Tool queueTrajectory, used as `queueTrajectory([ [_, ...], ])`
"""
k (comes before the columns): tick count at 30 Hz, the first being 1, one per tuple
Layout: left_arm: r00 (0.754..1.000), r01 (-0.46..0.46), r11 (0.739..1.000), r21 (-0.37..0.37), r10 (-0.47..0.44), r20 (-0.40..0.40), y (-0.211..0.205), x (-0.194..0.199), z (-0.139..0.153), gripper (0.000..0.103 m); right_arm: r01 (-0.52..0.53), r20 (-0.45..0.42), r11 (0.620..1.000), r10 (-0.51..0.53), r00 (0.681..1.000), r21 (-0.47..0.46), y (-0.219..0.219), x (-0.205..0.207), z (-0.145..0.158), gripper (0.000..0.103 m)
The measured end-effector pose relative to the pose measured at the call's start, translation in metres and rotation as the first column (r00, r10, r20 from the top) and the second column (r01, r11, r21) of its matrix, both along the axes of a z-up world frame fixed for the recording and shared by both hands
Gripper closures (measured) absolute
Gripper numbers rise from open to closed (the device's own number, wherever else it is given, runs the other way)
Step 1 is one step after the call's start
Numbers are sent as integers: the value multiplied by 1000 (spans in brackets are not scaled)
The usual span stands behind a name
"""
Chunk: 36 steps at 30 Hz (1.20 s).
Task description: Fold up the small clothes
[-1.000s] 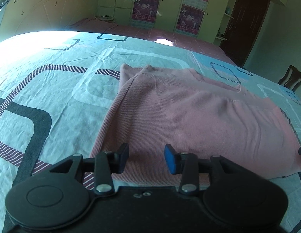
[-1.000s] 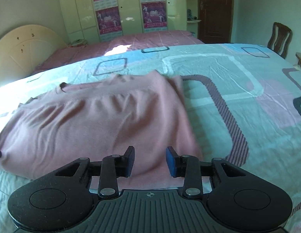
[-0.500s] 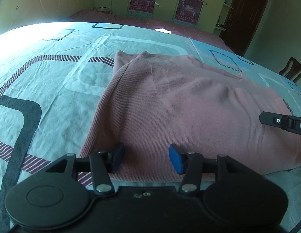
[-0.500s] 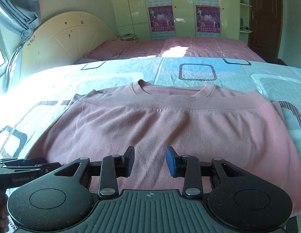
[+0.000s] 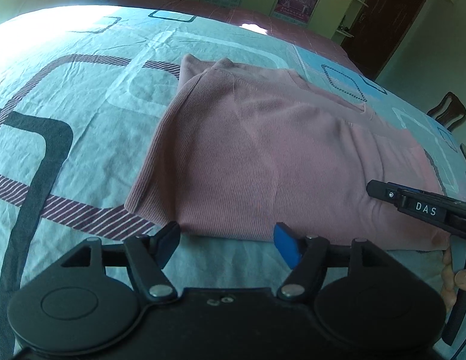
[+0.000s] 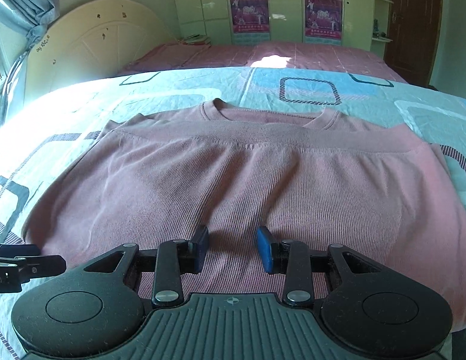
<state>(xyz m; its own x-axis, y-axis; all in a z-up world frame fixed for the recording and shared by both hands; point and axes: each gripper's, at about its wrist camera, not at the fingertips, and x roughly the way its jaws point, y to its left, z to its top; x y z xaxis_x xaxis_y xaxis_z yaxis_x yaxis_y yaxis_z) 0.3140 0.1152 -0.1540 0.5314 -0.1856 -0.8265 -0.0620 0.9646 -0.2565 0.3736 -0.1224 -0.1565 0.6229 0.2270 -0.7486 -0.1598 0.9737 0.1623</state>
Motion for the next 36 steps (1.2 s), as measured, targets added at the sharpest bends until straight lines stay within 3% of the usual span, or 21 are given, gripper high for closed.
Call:
queueTrajectory([
  [6,994,-102,980,-172,95,-50,20,-18,-10,33,-11,2,1000,10,1000,22,-1,-14,6,67],
  [8,989,-146,955,-260,139,-47,28,-20,-15,27,-11,5,1000,11,1000,26,-2,-17,7,67],
  [11,979,-200,896,-397,201,-40,36,-17,-26,15,-13,6,999,13,1000,30,0,-18,6,67],
  [15,967,-222,840,-495,255,-1,38,1,-36,13,-1,10,999,1,1000,36,2,-17,5,67],
  [18,953,-235,811,-535,302,39,38,17,-45,25,2,30,999,-3,1000,34,4,-13,8,67],
  [22,940,-236,796,-557,332,77,38,39,-51,40,16,45,1000,-17,999,20,7,2,10,67],
  [24,935,-247,791,-561,346,77,39,48,-55,56,22,63,1000,-23,998,12,9,10,11,67],
  [26,926,-272,776,-570,372,65,43,54,-62,82,33,74,999,-33,997,-5,13,17,9,67],
  [27,923,-280,771,-572,380,62,45,55,-64,87,42,73,999,-41,996,-20,14,21,6,67],
  [29,919,-284,759,-586,391,61,49,54,-69,90,36,12,997,-35,999,-71,20,29,-12,67],
  [30,919,-278,767,-579,387,72,48,54,-68,90,29,7,996,-29,1000,-80,21,28,-19,67],
  [32,920,-267,779,-567,382,92,47,52,-64,91,19,21,994,-16,1000,-106,24,26,-18,67],
  [35,917,-255,787,-562,381,116,47,50,-58,91,86,82,995,-82,993,-46,13,23,-6,67],
  [36,917,-252,789,-561,380,123,46,49,-56,91,86,62,993,-81,995,-76,14,25,-12,67],
])
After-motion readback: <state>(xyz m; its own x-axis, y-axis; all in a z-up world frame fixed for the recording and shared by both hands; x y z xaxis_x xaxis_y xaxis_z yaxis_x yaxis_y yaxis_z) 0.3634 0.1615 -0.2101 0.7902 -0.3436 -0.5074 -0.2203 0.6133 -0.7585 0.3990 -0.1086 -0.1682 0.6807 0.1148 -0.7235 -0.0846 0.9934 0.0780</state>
